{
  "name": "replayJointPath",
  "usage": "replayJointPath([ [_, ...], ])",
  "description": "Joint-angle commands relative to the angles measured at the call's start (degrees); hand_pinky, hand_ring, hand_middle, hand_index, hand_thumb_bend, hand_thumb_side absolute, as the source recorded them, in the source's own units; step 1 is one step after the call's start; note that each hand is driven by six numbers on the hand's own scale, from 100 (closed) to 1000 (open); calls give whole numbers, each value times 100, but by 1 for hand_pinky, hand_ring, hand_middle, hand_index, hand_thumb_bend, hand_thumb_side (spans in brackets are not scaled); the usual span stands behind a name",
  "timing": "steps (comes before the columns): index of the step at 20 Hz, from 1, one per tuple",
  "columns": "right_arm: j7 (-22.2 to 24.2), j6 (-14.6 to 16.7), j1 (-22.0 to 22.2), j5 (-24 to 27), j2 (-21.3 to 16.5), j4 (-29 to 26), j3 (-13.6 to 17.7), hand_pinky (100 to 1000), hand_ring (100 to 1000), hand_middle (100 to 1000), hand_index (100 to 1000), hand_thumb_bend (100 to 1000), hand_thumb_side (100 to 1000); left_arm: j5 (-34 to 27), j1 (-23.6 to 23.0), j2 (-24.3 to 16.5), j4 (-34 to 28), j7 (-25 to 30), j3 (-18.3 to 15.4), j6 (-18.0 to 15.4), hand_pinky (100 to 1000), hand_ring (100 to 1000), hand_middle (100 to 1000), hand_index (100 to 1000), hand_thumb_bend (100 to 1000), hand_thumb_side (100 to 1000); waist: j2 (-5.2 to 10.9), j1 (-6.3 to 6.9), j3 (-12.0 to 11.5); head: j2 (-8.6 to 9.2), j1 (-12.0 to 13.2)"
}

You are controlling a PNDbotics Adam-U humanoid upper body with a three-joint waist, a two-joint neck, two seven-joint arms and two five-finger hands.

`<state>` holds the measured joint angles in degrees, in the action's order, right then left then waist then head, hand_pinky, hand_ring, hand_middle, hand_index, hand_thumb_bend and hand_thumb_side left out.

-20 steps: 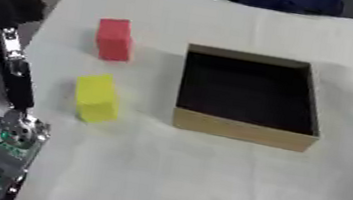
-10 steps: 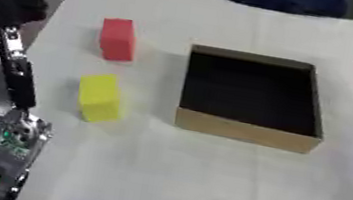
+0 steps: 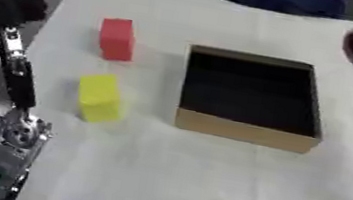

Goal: Pick up objects on the table and place them in the box.

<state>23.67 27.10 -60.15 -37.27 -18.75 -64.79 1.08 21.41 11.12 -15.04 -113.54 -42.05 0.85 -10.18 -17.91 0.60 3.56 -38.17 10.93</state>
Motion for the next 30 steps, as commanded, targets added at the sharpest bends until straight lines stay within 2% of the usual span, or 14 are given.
replayJointPath([
  [1, 110, -161, -203, 284, -2, -289, -149, 827, 760, 253, 304, 100, 100, -8, 49, -46, -105, 26, 4, -8, 615, 615, 553, 781, 193, 1000, 148, 3, -4, 20, -23],
  [8, 401, -352, -327, 621, 247, -517, -473, 832, 761, 250, 303, 100, 100, -21, 54, -46, -105, 38, 10, -20, 616, 615, 553, 781, 192, 1000, 158, 8, -26, 4, -59],
  [16, 808, -421, -234, 839, 488, -542, -708, 845, 762, 249, 306, 100, 101, -26, 59, -40, -105, 44, 13, -21, 615, 615, 553, 781, 192, 1000, 142, 25, -11, -1, -67],
  [23, 1162, -437, -86, 959, 534, -388, -861, 851, 763, 252, 310, 100, 128, -25, 63, -32, -105, 48, 16, -19, 615, 614, 553, 781, 191, 1000, 118, 38, 7, 6, -60],
  [30, 1262, -443, 44, 866, 528, -305, -925, 850, 760, 254, 309, 100, 139, -25, 67, -19, -105, 57, 26, -19, 614, 614, 553, 780, 191, 1000, 98, 43, 1, 28, -53],
])
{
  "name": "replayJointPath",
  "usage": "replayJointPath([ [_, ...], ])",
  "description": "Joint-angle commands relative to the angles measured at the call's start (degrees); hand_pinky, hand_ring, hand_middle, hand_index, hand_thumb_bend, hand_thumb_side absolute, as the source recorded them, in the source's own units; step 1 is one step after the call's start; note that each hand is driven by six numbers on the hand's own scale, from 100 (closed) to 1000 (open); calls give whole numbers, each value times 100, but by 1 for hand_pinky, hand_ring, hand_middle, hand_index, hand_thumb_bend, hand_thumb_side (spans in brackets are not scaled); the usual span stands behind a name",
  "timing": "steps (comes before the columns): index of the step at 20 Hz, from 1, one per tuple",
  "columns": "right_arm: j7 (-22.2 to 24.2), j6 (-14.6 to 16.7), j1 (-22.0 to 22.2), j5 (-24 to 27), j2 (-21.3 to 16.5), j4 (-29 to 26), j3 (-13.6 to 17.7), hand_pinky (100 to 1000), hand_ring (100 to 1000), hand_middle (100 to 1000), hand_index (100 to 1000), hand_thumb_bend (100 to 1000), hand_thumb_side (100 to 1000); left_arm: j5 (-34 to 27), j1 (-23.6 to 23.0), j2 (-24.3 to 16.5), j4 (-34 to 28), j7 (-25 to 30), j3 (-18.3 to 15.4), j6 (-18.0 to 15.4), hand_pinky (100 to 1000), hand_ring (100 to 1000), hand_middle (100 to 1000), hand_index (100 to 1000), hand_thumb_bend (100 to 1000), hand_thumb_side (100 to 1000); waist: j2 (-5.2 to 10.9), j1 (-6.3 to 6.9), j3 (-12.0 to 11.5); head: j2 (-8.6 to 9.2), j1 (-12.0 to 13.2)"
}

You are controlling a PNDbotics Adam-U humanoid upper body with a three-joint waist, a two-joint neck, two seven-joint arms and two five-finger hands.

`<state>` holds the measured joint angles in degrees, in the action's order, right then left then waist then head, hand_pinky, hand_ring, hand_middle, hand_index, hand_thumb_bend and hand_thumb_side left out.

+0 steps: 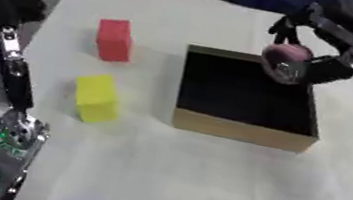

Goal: Pick up objects on the table and place them in the box.

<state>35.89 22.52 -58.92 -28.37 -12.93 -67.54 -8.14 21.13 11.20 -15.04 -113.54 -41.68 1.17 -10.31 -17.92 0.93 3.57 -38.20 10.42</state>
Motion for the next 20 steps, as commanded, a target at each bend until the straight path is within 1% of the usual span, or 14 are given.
replayJointPath([
  [1, 49, 24, -64, -46, -55, -21, -11, 851, 760, 254, 309, 100, 140, 2, 60, -19, -105, 21, -6, -6, 615, 614, 553, 780, 191, 1000, 97, 11, 1, 32, -4],
  [4, 70, 36, 5, -142, -46, 51, -43, 851, 761, 256, 310, 100, 142, 1, 63, -15, -105, 27, -2, -6, 615, 614, 553, 780, 190, 1000, 91, 13, 2, 43, -2],
  [8, -19, 77, 88, -342, -23, 117, -67, 851, 763, 258, 310, 100, 147, -2, 63, -7, -105, 35, 3, -7, 614, 614, 553, 779, 190, 1000, 83, 15, -9, 53, -2],
  [15, -60, 260, 154, -568, 13, 158, -141, 854, 768, 279, 328, 100, 149, -13, 69, 2, -105, 45, 9, -6, 614, 614, 553, 778, 190, 1000, 71, 18, -7, 63, -3],
  [19, 50, 386, 175, -674, 25, 187, -184, 857, 776, 320, 366, 100, 144, -21, 68, 6, -105, 45, 7, -5, 613, 614, 552, 771, 190, 1000, 69, 18, -13, 61, 3],
  [20, 79, 413, 179, -693, 25, 190, -189, 861, 784, 353, 398, 100, 128, -23, 67, 7, -105, 45, 7, -5, 613, 613, 552, 768, 190, 1000, 68, 19, -12, 61, 5],
])
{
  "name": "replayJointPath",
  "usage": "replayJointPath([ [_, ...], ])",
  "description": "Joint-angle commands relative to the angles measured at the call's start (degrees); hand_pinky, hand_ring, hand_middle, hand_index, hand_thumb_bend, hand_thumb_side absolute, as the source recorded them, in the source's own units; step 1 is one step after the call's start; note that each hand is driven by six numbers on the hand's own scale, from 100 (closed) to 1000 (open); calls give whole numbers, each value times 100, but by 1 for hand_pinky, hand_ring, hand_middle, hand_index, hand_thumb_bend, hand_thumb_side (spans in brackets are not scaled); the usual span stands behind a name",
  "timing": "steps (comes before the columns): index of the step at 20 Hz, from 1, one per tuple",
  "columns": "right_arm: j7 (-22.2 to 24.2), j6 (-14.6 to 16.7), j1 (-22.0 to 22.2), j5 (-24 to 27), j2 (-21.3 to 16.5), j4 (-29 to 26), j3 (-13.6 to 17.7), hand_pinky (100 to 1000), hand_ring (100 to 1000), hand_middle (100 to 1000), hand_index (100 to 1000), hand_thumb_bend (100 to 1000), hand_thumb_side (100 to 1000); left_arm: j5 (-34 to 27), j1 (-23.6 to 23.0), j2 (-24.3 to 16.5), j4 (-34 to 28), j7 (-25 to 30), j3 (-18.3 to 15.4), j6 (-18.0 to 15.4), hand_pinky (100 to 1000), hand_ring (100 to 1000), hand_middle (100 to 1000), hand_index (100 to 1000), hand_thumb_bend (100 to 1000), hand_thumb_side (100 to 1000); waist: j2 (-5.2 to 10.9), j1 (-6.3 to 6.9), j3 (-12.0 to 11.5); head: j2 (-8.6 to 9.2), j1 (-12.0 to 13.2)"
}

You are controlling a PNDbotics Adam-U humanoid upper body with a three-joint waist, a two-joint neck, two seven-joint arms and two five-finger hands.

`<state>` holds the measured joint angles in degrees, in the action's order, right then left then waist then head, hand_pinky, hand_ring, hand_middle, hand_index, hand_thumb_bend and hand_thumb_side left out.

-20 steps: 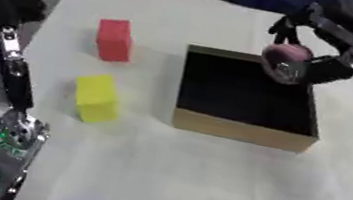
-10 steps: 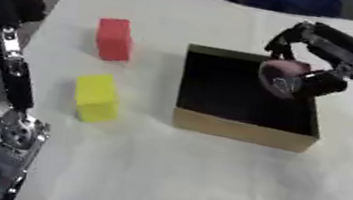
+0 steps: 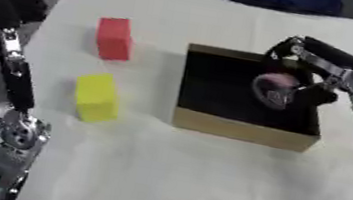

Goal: Pick up objects on the table and place them in the box.

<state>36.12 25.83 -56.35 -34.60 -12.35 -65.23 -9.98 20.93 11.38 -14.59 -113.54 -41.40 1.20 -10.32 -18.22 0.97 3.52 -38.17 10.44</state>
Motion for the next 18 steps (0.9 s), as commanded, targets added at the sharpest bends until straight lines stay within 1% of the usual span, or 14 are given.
replayJointPath([
  [1, 83, 112, -74, -100, -35, -44, -8, 863, 788, 366, 410, 100, 128, -4, 50, -37, -105, 19, 6, -4, 613, 613, 551, 768, 190, 1000, 97, 15, -4, 58, 6],
  [3, 101, 177, -74, -192, -39, -62, -3, 866, 794, 391, 432, 100, 163, -8, 53, -37, -105, 21, 8, -6, 613, 613, 551, 766, 190, 1000, 96, 17, 2, 64, 5],
  [5, 93, 245, -74, -298, -40, -77, 1, 872, 805, 431, 480, 100, 292, -12, 54, -37, -105, 22, 8, -7, 613, 612, 550, 765, 190, 1000, 97, 16, 1, 66, 5],
  [6, 84, 282, -74, -353, -43, -84, 5, 878, 817, 469, 520, 100, 374, -14, 53, -36, -105, 23, 7, -8, 613, 612, 550, 765, 190, 1000, 98, 16, -2, 66, 7],
  [8, 55, 359, -79, -448, -57, -111, 21, 889, 838, 533, 599, 100, 502, -16, 50, -36, -105, 23, 5, -7, 613, 612, 549, 764, 190, 1000, 100, 16, -7, 67, 10],
  [10, 11, 429, -99, -531, -79, -161, 59, 904, 860, 591, 666, 100, 593, -19, 50, -37, -105, 24, 3, -8, 613, 612, 549, 764, 190, 1000, 102, 13, -6, 68, 15],
  [12, -48, 482, -130, -599, -107, -221, 107, 919, 882, 639, 717, 100, 654, -21, 51, -35, -105, 27, 4, -6, 613, 612, 549, 764, 190, 1000, 103, 9, 4, 70, 23],
  [13, -78, 502, -146, -631, -120, -250, 131, 923, 888, 652, 729, 100, 670, -22, 52, -35, -105, 30, 5, -4, 613, 612, 549, 764, 190, 1000, 104, 7, 8, 71, 26],
  [14, -106, 516, -157, -656, -128, -272, 151, 930, 898, 674, 750, 113, 701, -22, 54, -35, -105, 32, 5, -3, 613, 612, 549, 764, 190, 1000, 104, 5, 10, 72, 27],
  [18, -245, 502, -190, -704, -160, -376, 237, 930, 899, 675, 745, 113, 692, -23, 58, -38, -105, 36, 2, 1, 613, 612, 549, 764, 190, 1000, 110, 0, 0, 73, 30],
])
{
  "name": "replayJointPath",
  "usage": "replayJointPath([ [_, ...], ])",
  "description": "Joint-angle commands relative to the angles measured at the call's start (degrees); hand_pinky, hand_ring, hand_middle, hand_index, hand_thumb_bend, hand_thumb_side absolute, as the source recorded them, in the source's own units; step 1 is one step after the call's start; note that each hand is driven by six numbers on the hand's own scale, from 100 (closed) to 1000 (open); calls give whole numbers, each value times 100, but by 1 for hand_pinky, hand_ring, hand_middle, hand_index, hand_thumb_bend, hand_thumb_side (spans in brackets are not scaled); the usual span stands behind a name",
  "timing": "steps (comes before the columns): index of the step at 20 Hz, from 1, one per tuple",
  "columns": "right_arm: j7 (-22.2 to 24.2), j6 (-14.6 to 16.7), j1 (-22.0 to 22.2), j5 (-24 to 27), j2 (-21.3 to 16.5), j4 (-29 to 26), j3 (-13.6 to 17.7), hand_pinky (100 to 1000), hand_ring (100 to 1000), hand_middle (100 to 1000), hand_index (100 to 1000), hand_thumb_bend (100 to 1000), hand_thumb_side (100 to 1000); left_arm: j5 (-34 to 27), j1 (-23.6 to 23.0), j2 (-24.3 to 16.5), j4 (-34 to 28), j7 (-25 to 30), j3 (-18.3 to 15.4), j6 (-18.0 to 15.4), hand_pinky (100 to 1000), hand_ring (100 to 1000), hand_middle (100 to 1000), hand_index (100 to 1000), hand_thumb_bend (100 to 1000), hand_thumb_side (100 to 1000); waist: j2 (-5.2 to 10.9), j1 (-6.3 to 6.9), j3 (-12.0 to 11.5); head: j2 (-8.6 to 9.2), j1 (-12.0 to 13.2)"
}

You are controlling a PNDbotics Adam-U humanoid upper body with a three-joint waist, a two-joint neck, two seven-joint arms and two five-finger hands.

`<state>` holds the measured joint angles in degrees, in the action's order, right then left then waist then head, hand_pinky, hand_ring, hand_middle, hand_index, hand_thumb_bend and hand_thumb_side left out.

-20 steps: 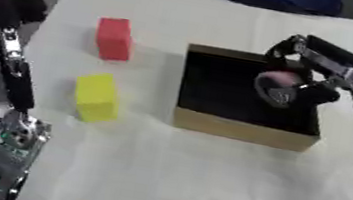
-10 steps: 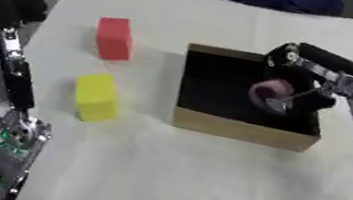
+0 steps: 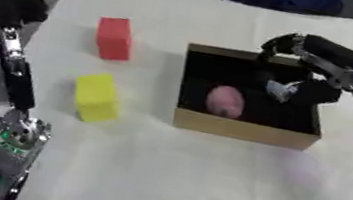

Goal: Pick up objects on the table and place them in the box.

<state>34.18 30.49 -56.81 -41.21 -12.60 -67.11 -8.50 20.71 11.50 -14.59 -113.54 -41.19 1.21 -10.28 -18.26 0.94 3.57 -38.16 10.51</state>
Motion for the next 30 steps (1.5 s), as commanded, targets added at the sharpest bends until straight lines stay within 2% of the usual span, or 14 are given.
replayJointPath([
  [1, -82, 26, -152, -31, -142, -220, 109, 931, 898, 675, 744, 107, 690, -1, 45, -40, -105, 14, 0, -3, 613, 612, 549, 764, 190, 1000, 117, 3, -11, 68, 24],
  [6, -89, -93, -204, 296, -177, -406, 206, 937, 888, 653, 741, 100, 686, 0, 43, -44, -105, 11, -5, -5, 612, 612, 550, 764, 190, 1000, 132, 4, -24, 46, 33],
  [11, 1, -498, -255, 1068, -271, -789, 442, 923, 864, 630, 746, 100, 690, 0, 44, -51, -105, 4, -10, -4, 612, 613, 551, 764, 190, 1000, 144, 11, -11, 26, 45],
  [12, -26, -591, -255, 1230, -296, -895, 499, 920, 857, 624, 746, 100, 657, 1, 44, -52, -105, 1, -12, -4, 612, 613, 551, 764, 190, 1000, 146, 11, -11, 25, 49],
  [16, -461, -933, -205, 2295, -365, -1274, 710, 917, 840, 607, 742, 100, 637, 8, 45, -79, -105, -6, -16, -8, 612, 613, 552, 764, 189, 1000, 153, 14, -10, 16, 64],
  [19, -840, -1140, -160, 3270, -418, -1513, 794, 922, 834, 620, 759, 100, 725, 26, 48, -154, -105, -6, -14, -19, 612, 614, 553, 765, 187, 1000, 151, 15, -3, -7, 71],
  [20, -932, -1181, -140, 3592, -441, -1588, 806, 926, 838, 639, 769, 100, 842, 37, 52, -189, -105, -3, -14, -23, 612, 615, 553, 764, 186, 1000, 149, 16, 1, -15, 70],
  [22, -1067, -1223, -97, 4168, -482, -1712, 828, 935, 848, 666, 780, 100, 761, 67, 67, -281, -105, 7, -6, -30, 612, 616, 555, 767, 183, 1000, 142, 15, 16, -33, 59],
  [25, -1161, -1251, -32, 4785, -536, -1854, 875, 940, 852, 672, 783, 100, 752, 83, 102, -479, -105, 36, 12, -29, 612, 616, 556, 768, 180, 1000, 136, 16, 40, -97, 14],
  [30, -1258, -1282, 62, 5368, -598, -2001, 971, 945, 850, 666, 784, 100, 739, 134, 120, -832, -105, 108, 60, -56, 612, 618, 559, 771, 172, 1000, 112, 13, 55, -237, -57],
])
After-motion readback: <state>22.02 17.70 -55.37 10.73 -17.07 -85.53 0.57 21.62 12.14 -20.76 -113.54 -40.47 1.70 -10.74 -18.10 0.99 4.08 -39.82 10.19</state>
